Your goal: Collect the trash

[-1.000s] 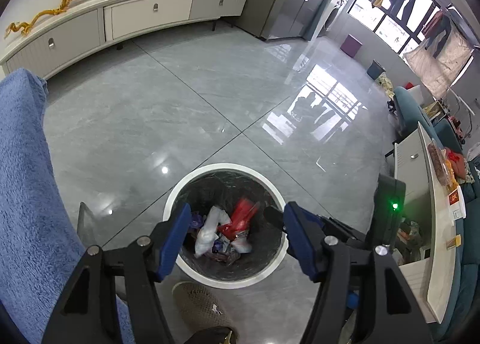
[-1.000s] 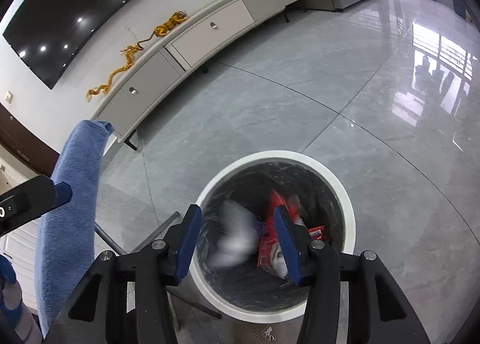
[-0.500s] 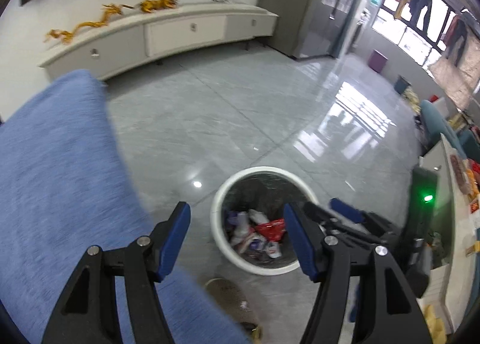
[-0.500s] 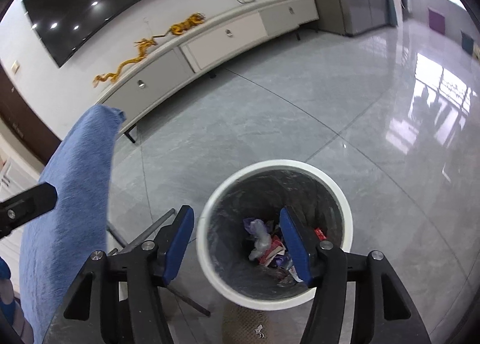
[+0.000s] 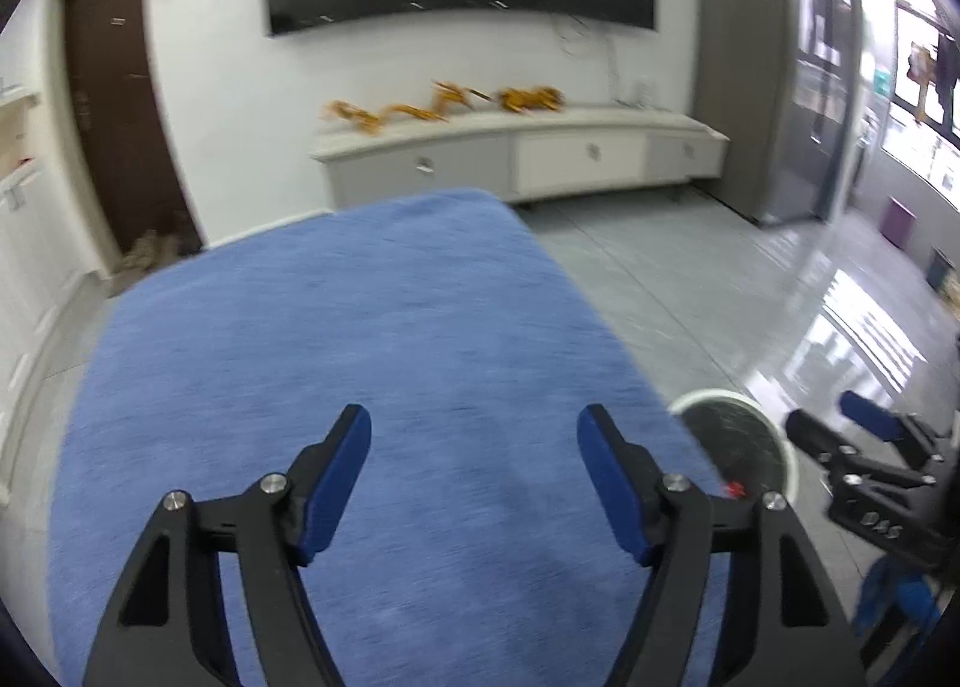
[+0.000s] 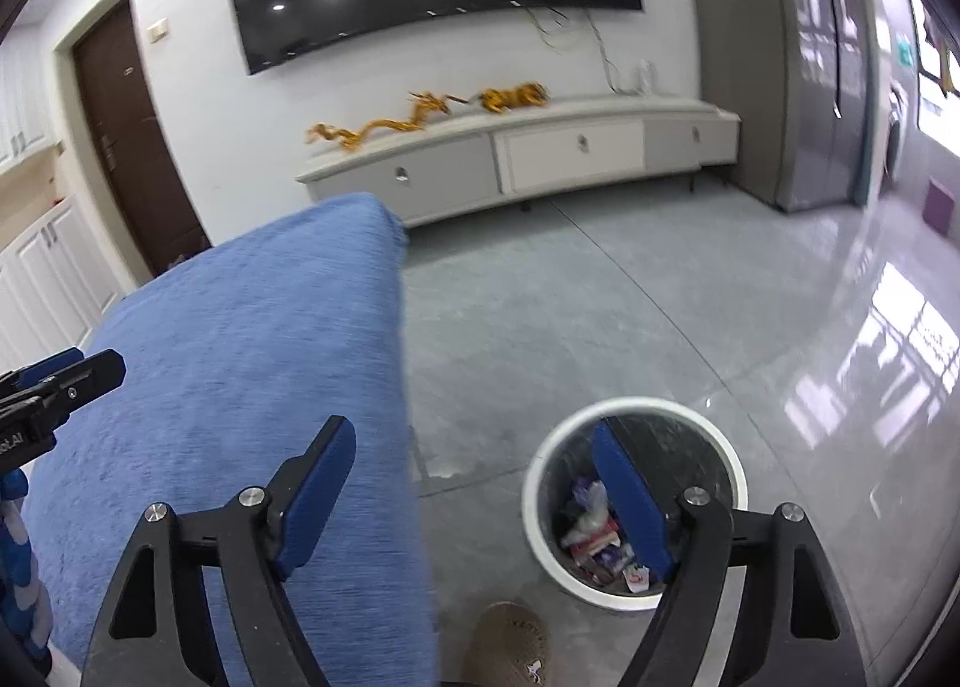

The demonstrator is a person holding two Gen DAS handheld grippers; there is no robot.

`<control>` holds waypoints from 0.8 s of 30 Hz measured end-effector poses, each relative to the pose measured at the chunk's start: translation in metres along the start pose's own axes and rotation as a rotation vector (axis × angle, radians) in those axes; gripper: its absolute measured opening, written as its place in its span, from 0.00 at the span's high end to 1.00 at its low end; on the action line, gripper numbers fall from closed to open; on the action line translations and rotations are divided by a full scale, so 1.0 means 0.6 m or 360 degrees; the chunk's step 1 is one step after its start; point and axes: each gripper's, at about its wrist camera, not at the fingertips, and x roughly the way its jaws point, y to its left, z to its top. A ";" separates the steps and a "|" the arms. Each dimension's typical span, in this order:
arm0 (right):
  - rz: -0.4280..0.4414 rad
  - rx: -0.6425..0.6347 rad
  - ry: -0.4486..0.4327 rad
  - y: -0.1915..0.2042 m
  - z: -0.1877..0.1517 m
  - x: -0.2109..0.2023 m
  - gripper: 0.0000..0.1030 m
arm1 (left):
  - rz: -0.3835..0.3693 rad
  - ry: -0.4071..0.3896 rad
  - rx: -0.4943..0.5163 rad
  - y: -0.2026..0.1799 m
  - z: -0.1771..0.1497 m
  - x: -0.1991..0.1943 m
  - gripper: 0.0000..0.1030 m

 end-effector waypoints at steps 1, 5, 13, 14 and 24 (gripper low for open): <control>0.0004 -0.0022 -0.0011 0.012 0.001 -0.006 0.20 | 0.0036 -0.0023 -0.0010 0.013 -0.005 -0.008 0.31; 0.0004 -0.0104 -0.0051 0.052 -0.001 -0.027 0.17 | 0.0114 -0.0048 -0.0096 0.065 -0.034 -0.040 0.29; -0.0023 -0.0211 -0.0157 0.117 -0.005 -0.078 0.12 | 0.0235 -0.0156 -0.0199 0.119 -0.065 -0.096 0.29; -0.0025 -0.0219 -0.0165 0.120 -0.005 -0.082 0.10 | 0.0242 -0.0170 -0.0204 0.124 -0.067 -0.102 0.29; -0.0055 -0.0293 -0.0251 0.158 -0.024 -0.116 0.03 | 0.0280 -0.0242 -0.0285 0.151 -0.095 -0.147 0.19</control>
